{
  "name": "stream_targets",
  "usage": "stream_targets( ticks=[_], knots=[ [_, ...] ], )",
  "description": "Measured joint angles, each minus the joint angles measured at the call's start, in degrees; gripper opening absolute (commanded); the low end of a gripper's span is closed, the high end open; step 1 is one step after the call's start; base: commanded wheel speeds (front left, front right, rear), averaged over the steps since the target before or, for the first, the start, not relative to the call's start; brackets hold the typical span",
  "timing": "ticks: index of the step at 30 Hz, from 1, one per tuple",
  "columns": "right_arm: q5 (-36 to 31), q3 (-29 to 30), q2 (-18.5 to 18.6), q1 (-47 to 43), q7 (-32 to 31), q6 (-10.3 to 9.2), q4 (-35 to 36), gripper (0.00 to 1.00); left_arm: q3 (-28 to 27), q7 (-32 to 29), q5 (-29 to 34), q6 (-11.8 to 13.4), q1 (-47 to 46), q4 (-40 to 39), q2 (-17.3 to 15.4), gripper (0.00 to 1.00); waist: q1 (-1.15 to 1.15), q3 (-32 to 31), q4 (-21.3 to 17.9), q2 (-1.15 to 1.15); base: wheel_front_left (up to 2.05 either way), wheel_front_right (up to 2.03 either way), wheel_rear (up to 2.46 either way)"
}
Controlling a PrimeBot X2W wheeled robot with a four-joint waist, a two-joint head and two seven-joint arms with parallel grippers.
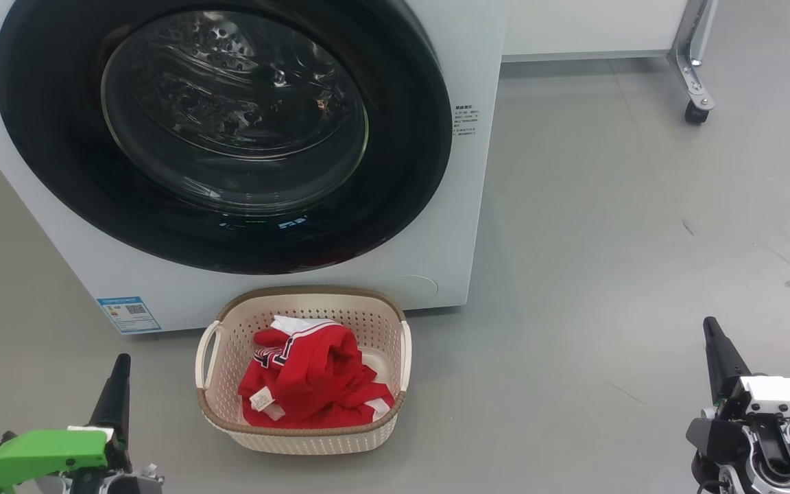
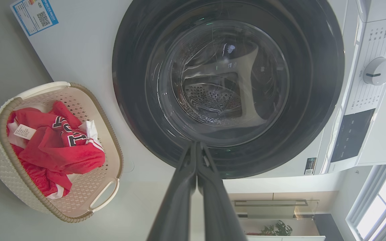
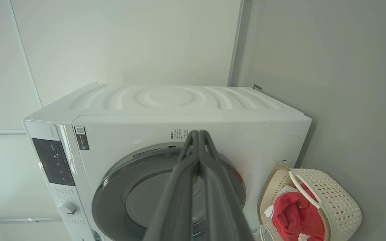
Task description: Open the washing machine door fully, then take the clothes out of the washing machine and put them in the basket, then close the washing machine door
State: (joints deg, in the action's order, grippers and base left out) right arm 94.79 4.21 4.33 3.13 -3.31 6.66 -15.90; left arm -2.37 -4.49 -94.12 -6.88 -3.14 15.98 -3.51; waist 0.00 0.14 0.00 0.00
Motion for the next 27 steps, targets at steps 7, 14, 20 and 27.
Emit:
stream_targets(
  ticks=[7,14,20,27],
  knots=[
    [0.0,0.03,0.0,0.0,0.0,0.01,-0.08,0.0,-0.03,0.0,0.0,0.0,-0.03,0.03,0.04,0.0,0.0,0.0,0.0,0.0,0.0,0.0,0.0],
    [0.0,0.07,0.0,0.01,-0.01,0.01,-0.15,0.0,-0.05,-0.01,0.0,0.0,-0.05,0.07,0.05,0.0,0.0,0.0,0.0,0.0,0.0,0.0,0.0],
    [0.0,0.09,-0.01,0.01,-0.01,0.3,-0.18,0.0,-0.08,-0.01,0.0,0.0,-0.06,0.1,0.08,0.0,0.0,0.0,0.0,0.0,0.0,0.0,0.0],
    [0.0,0.12,-0.01,0.02,-0.01,0.3,-0.2,0.0,-0.1,-0.01,0.0,0.0,-0.07,0.1,0.09,0.0,0.0,-0.01,0.0,0.0,0.0,0.0,0.0]
  ],
)
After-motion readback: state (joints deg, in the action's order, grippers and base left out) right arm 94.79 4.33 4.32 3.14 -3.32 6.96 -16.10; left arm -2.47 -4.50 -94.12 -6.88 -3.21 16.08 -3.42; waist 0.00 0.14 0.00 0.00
